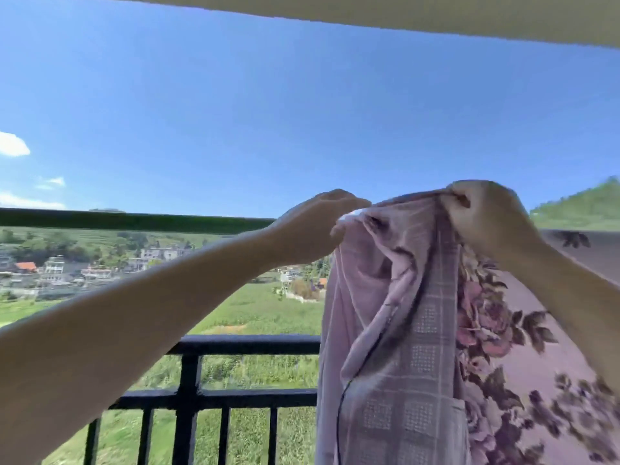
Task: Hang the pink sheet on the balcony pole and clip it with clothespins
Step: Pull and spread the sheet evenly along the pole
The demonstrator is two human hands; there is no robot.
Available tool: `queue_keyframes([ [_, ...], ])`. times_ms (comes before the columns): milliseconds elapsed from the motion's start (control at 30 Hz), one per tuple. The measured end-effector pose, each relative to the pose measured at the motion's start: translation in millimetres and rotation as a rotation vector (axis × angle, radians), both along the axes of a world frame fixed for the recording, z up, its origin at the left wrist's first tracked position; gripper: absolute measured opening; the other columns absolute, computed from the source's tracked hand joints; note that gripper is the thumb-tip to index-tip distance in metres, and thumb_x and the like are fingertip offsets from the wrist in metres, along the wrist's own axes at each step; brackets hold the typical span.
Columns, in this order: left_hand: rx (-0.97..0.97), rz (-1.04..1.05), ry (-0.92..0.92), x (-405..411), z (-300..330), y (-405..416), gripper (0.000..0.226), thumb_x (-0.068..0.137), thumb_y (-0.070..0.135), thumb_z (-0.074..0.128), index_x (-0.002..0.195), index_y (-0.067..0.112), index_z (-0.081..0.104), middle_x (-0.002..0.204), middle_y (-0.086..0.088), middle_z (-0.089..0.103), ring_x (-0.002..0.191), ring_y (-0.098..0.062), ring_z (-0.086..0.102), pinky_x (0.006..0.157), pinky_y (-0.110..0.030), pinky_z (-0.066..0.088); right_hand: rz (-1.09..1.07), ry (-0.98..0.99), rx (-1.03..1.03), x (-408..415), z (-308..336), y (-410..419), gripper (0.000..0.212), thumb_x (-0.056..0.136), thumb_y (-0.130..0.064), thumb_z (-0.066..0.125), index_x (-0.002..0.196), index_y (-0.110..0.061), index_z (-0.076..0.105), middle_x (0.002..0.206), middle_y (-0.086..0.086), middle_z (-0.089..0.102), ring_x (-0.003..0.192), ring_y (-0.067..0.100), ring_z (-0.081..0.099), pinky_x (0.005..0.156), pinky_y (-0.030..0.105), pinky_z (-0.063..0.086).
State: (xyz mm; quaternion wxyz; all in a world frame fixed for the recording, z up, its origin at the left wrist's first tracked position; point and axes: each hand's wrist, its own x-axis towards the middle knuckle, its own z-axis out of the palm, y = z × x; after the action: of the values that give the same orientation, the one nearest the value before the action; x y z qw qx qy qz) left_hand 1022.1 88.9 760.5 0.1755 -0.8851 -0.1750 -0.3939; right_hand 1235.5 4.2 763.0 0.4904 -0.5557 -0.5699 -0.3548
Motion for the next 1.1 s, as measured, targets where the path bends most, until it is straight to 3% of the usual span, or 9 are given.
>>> queue_keyframes([
  [133,-0.024,-0.036,0.027,9,26,18,0.045,0.091,0.017,0.052,0.134,0.019,0.042,0.138,0.000,0.049,0.125,-0.013,0.044,0.099,-0.018,0.028,-0.165,0.271,0.012,56,37,13,0.029,0.089,-0.010,0.046,0.070,0.010,0.055,0.075,0.031,0.051,0.074,0.034,0.051,0.062,0.032,0.027],
  [233,-0.068,-0.171,0.035,25,38,27,0.035,0.091,0.014,0.052,0.126,0.015,0.052,0.128,-0.001,0.058,0.118,-0.011,0.052,0.089,-0.011,0.032,-0.184,0.396,-0.129,89,29,16,0.031,0.086,-0.009,0.048,0.056,0.001,0.049,0.070,0.023,0.047,0.070,0.027,0.045,0.062,0.033,0.029],
  [300,-0.108,-0.270,0.096,42,39,29,0.031,0.090,0.014,0.053,0.121,0.016,0.056,0.122,0.000,0.062,0.112,-0.009,0.056,0.081,-0.007,0.037,-0.247,0.403,-0.232,96,15,11,0.026,0.084,-0.014,0.054,0.067,0.006,0.059,0.072,0.017,0.054,0.070,0.024,0.050,0.062,0.034,0.037],
  [400,-0.113,-0.362,0.180,69,36,28,0.025,0.089,0.014,0.055,0.113,0.013,0.062,0.112,-0.003,0.067,0.102,-0.010,0.060,0.070,0.003,0.037,-0.290,0.394,-0.327,85,-1,-9,0.016,0.084,-0.017,0.058,0.095,-0.007,0.064,0.091,0.012,0.060,0.086,0.028,0.058,0.075,0.036,0.048],
  [567,-0.075,-0.423,0.139,90,45,30,0.017,0.086,0.022,0.060,0.098,0.012,0.067,0.087,0.002,0.066,0.086,-0.014,0.061,0.074,-0.023,0.047,-0.286,0.144,-0.035,26,-3,-44,0.014,0.088,-0.014,0.053,0.097,-0.011,0.063,0.093,0.005,0.065,0.080,0.020,0.059,0.066,0.024,0.044],
  [667,-0.108,-0.445,0.098,96,53,29,0.013,0.083,0.025,0.064,0.089,0.013,0.064,0.083,0.003,0.061,0.081,-0.017,0.059,0.070,-0.027,0.047,-0.199,0.122,-0.157,-15,-8,-43,0.018,0.086,-0.032,0.059,0.092,-0.015,0.063,0.081,-0.006,0.064,0.071,0.010,0.061,0.057,0.014,0.045],
  [800,-0.142,-0.490,0.162,98,58,29,0.018,0.087,0.014,0.054,0.099,0.014,0.068,0.086,0.003,0.060,0.065,0.000,0.050,0.054,-0.006,0.038,-0.331,0.116,-0.295,-21,-21,-27,0.026,0.083,-0.035,0.063,0.088,-0.010,0.066,0.084,0.003,0.068,0.075,0.015,0.061,0.071,0.029,0.050],
  [933,-0.097,-0.459,0.161,98,58,31,0.027,0.088,0.021,0.057,0.114,0.017,0.061,0.092,0.001,0.056,0.084,-0.014,0.053,0.074,-0.023,0.041,-0.411,0.109,-0.233,-21,-20,-24,0.017,0.087,-0.024,0.060,0.077,-0.011,0.063,0.077,0.004,0.065,0.075,0.020,0.060,0.069,0.029,0.045],
  [1100,0.029,-0.341,0.095,106,58,30,0.016,0.086,0.016,0.053,0.078,0.014,0.066,0.077,0.000,0.056,0.076,-0.027,0.055,0.067,-0.030,0.047,-0.112,0.411,-0.240,-23,-8,-36,0.023,0.087,-0.020,0.061,0.069,-0.009,0.053,0.073,0.012,0.063,0.071,0.026,0.066,0.067,0.037,0.058],
])
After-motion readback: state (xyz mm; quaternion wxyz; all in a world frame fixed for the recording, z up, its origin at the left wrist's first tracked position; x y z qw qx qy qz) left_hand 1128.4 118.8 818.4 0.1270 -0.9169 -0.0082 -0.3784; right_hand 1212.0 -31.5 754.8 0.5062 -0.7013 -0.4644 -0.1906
